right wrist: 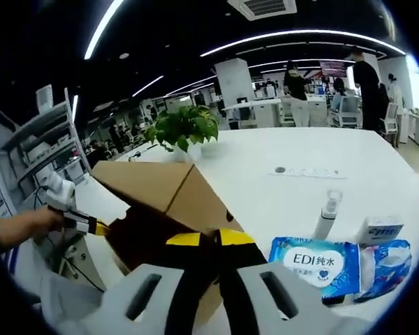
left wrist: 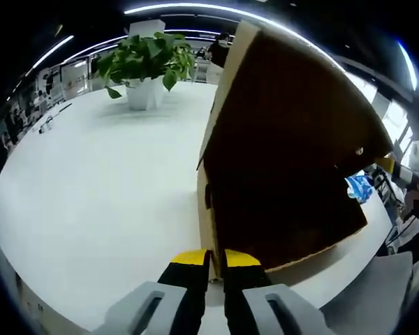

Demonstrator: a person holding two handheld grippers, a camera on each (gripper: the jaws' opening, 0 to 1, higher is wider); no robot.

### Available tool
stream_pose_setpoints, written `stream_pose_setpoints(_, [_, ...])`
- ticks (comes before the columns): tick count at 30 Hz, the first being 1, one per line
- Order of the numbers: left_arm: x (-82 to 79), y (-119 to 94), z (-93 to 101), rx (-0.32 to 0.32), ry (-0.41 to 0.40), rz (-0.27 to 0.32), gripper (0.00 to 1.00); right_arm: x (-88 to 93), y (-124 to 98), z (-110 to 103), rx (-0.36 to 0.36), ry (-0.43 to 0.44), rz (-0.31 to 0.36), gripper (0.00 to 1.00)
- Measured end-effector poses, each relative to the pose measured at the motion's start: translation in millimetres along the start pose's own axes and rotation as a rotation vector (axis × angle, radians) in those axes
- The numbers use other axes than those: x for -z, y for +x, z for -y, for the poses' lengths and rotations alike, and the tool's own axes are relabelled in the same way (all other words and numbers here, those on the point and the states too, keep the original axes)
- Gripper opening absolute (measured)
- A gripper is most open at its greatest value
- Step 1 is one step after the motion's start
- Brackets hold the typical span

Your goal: Operate the shoe box by opening the lid, removing the specified soft item, and placing it in the target area until the item is outside and the box remains undamaged.

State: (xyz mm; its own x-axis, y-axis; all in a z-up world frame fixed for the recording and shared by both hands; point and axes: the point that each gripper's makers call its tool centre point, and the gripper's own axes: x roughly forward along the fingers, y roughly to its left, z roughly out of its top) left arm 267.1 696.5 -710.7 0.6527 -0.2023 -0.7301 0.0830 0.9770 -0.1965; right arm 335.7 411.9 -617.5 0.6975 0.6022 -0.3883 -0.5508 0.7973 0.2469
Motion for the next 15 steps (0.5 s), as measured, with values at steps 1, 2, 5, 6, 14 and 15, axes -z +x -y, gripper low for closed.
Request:
stream_pose_setpoints(1, [0.0, 0, 0.0, 0.001, -0.002, 0.0, 0.06, 1.0, 0, 0, 0.0, -0.002, 0.001, 0.05])
stream_pose_setpoints(2, [0.0, 0, 0.0, 0.002, -0.003, 0.001, 0.06, 2.5, -1, -1, 0.0, -0.004, 0.002, 0.05])
stream_pose_setpoints(5, [0.0, 0, 0.1, 0.004, -0.003, 0.003, 0.07, 6.7, -2, -2, -0.002, -0.01, 0.002, 0.06])
stream_pose_setpoints(6, [0.0, 0, 0.1, 0.005, -0.003, 0.004, 0.07, 9.7, -1, -2, -0.002, -0.021, -0.005, 0.06])
stream_pose_setpoints(14, [-0.8, 0, 1.9, 0.006, 0.041, 0.001, 0.08, 27.8, -3, -4, -0.015, -0.05, -0.033, 0.07])
stream_pose_setpoints(15, [-1.2, -1, 1.9, 0.005, 0.051, 0.001, 0.1, 29.9, -3, -4, -0.016, -0.06, -0.036, 0.08])
